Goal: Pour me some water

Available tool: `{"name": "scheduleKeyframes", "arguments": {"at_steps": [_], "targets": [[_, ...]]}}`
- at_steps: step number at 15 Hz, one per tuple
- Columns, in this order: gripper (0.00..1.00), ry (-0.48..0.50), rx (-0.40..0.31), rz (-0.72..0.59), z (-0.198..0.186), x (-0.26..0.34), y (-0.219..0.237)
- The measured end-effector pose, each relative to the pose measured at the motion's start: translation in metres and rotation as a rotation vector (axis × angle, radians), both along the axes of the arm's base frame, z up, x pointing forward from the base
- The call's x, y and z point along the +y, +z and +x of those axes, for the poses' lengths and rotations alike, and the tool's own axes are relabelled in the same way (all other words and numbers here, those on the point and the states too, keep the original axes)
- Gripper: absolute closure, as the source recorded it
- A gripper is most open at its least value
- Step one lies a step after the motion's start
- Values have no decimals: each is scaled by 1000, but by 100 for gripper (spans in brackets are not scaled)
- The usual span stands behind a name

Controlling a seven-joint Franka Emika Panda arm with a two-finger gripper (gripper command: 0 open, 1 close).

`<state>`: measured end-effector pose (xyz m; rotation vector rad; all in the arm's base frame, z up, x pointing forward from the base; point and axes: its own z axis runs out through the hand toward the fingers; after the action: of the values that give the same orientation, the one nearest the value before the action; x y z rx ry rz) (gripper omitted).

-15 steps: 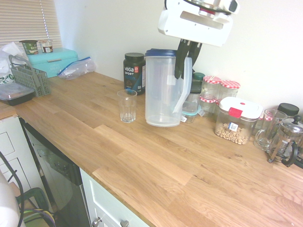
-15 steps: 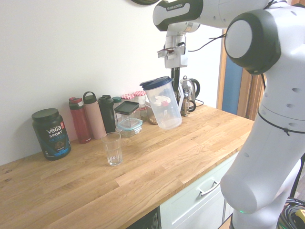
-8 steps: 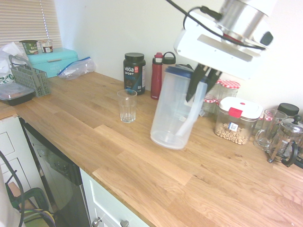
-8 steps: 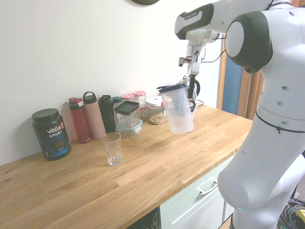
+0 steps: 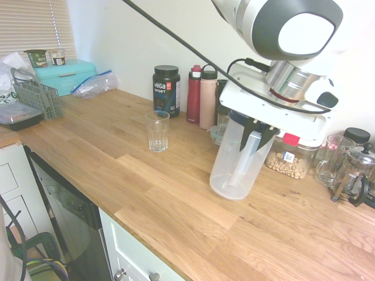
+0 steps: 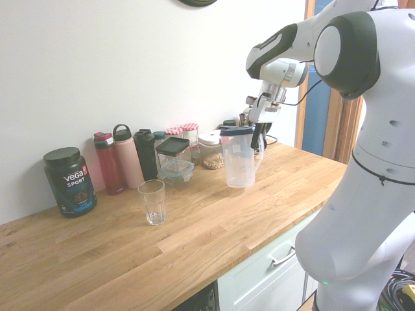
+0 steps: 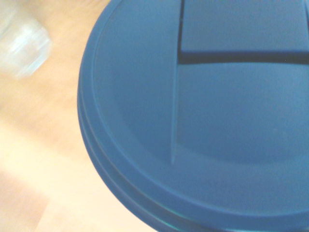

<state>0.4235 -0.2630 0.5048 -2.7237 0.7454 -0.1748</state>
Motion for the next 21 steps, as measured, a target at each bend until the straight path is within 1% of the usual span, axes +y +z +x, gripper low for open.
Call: {"name": "scheduleKeyframes", "arguments": {"at_steps": [3, 6, 10, 11, 14, 21], "targets": [[100, -141, -96, -49, -10, 11, 0], [100, -282, -181, -115, -20, 22, -13], [100, -487, -236, -222, -51, 20, -27], [100, -523, -237, -237, -55, 21, -29], [100, -547, -228, -231, -61, 27, -34], [100, -540, -173, -187, -60, 49, -30]]}}
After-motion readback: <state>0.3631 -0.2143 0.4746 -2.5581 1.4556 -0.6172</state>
